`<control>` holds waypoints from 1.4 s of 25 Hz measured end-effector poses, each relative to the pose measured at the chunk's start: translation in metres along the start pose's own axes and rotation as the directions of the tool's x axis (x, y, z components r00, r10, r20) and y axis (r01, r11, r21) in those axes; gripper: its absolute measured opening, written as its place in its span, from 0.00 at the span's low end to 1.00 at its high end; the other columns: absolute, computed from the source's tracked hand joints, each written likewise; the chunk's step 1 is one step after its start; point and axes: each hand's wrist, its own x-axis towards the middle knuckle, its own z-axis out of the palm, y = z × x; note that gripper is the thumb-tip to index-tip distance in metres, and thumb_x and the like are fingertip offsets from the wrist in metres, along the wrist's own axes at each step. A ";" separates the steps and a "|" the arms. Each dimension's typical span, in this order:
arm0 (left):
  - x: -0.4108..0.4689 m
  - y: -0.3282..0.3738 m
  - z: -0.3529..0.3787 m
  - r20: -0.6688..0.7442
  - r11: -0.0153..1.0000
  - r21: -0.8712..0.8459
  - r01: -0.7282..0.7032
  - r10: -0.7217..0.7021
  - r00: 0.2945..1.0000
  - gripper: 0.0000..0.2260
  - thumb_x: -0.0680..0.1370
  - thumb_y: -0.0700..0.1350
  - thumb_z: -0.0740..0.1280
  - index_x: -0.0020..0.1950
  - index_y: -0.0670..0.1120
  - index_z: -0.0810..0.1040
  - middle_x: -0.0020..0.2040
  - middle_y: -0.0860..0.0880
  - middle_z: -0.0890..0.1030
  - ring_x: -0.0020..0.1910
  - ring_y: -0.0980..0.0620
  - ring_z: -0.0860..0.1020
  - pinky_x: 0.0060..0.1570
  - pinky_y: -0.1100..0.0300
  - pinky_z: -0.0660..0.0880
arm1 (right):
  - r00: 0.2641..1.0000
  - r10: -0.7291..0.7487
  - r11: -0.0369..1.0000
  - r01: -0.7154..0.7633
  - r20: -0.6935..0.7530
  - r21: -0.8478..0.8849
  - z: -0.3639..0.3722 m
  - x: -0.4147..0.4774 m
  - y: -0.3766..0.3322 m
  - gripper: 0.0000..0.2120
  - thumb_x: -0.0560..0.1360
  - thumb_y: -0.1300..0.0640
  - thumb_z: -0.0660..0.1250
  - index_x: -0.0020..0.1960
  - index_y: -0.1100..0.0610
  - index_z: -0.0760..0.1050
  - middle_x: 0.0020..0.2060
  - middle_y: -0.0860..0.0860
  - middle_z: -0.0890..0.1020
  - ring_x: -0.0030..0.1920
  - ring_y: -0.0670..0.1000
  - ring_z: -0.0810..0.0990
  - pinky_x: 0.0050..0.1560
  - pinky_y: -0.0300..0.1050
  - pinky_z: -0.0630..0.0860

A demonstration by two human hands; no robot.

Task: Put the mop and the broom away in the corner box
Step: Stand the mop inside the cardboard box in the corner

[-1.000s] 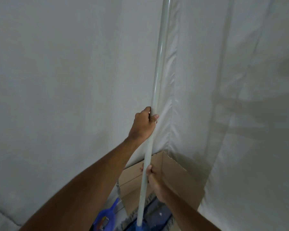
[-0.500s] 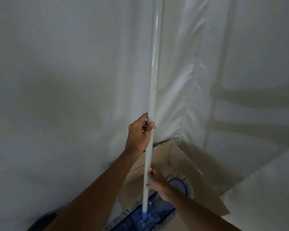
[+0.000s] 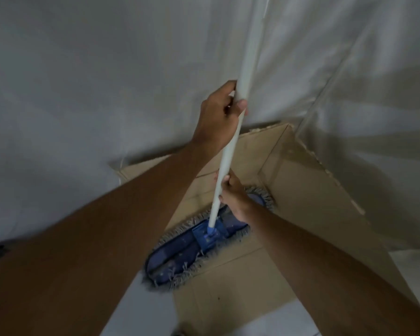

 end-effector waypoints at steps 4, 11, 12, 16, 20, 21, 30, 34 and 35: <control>0.008 -0.023 0.016 -0.033 0.998 -0.055 0.027 -0.029 0.999 0.15 0.78 0.45 0.61 0.62 0.44 0.78 0.40 0.46 0.84 0.41 0.46 0.83 0.48 0.44 0.82 | 1.000 -0.006 1.000 0.006 -0.013 -0.004 -0.002 0.027 0.019 0.16 0.84 0.46 0.48 0.55 0.52 0.71 0.42 0.48 0.74 0.45 0.51 0.76 0.54 0.57 0.80; 0.009 -0.021 0.008 0.026 0.995 -0.049 0.092 -0.091 0.996 0.14 0.80 0.42 0.64 0.66 0.44 0.77 0.45 0.46 0.86 0.44 0.47 0.84 0.47 0.52 0.82 | 0.995 0.048 0.994 -0.039 0.084 -0.098 -0.021 0.029 0.006 0.17 0.84 0.51 0.52 0.66 0.56 0.71 0.58 0.60 0.78 0.63 0.63 0.77 0.67 0.67 0.73; 0.008 -0.020 0.008 0.025 0.995 -0.035 0.088 -0.087 0.996 0.15 0.80 0.42 0.64 0.66 0.44 0.76 0.46 0.45 0.86 0.45 0.47 0.84 0.47 0.55 0.82 | 0.994 0.070 0.993 -0.061 0.082 -0.104 -0.023 0.029 0.005 0.18 0.84 0.50 0.52 0.68 0.57 0.71 0.60 0.61 0.78 0.64 0.63 0.77 0.67 0.67 0.73; -0.014 -0.022 0.002 0.095 0.984 0.031 0.174 -0.176 0.980 0.19 0.81 0.40 0.64 0.73 0.46 0.69 0.58 0.43 0.85 0.55 0.48 0.82 0.51 0.67 0.79 | 0.997 0.070 0.987 -0.065 0.031 -0.147 -0.023 0.011 -0.002 0.21 0.84 0.49 0.54 0.75 0.55 0.66 0.58 0.53 0.79 0.61 0.56 0.78 0.69 0.57 0.74; -0.055 -0.007 -0.056 -0.003 0.867 0.459 0.193 -0.216 0.976 0.25 0.82 0.57 0.59 0.77 0.51 0.61 0.73 0.45 0.73 0.73 0.43 0.71 0.67 0.46 0.71 | 0.866 -0.460 0.842 0.357 -0.195 -0.405 -0.025 -0.054 -0.046 0.32 0.82 0.44 0.56 0.81 0.49 0.48 0.82 0.49 0.55 0.81 0.49 0.54 0.75 0.44 0.58; -0.060 0.004 -0.079 -0.040 0.797 0.588 0.137 -0.140 0.989 0.27 0.82 0.60 0.57 0.78 0.50 0.61 0.76 0.45 0.71 0.75 0.43 0.67 0.71 0.44 0.67 | 0.783 -0.591 0.741 0.429 -0.197 -0.517 -0.030 -0.072 -0.066 0.33 0.82 0.42 0.56 0.82 0.47 0.46 0.82 0.47 0.49 0.82 0.47 0.47 0.77 0.45 0.52; -0.101 0.308 -0.333 -0.261 0.402 0.904 0.146 0.247 0.933 0.37 0.77 0.71 0.53 0.81 0.51 0.56 0.82 0.47 0.55 0.81 0.44 0.54 0.77 0.38 0.52 | 0.401 -0.915 0.278 0.548 -0.044 -0.789 0.027 -0.314 -0.404 0.40 0.77 0.30 0.52 0.82 0.45 0.45 0.82 0.47 0.44 0.82 0.50 0.42 0.78 0.57 0.52; -0.202 0.446 -0.456 -0.439 0.278 0.890 0.361 0.307 0.845 0.38 0.77 0.72 0.52 0.81 0.52 0.54 0.83 0.47 0.53 0.82 0.45 0.51 0.79 0.38 0.48 | 0.221 -0.968 0.076 0.715 0.122 -0.695 0.097 -0.472 -0.505 0.40 0.76 0.30 0.53 0.82 0.46 0.46 0.82 0.48 0.44 0.82 0.52 0.43 0.79 0.56 0.48; -0.231 0.473 -0.482 -0.472 0.234 0.880 0.413 0.326 0.819 0.38 0.77 0.72 0.51 0.81 0.52 0.53 0.83 0.48 0.52 0.82 0.45 0.50 0.79 0.38 0.47 | 0.183 -0.971 0.032 0.744 0.157 -0.667 0.117 -0.508 -0.519 0.40 0.76 0.30 0.53 0.82 0.45 0.46 0.82 0.49 0.45 0.82 0.52 0.43 0.79 0.57 0.47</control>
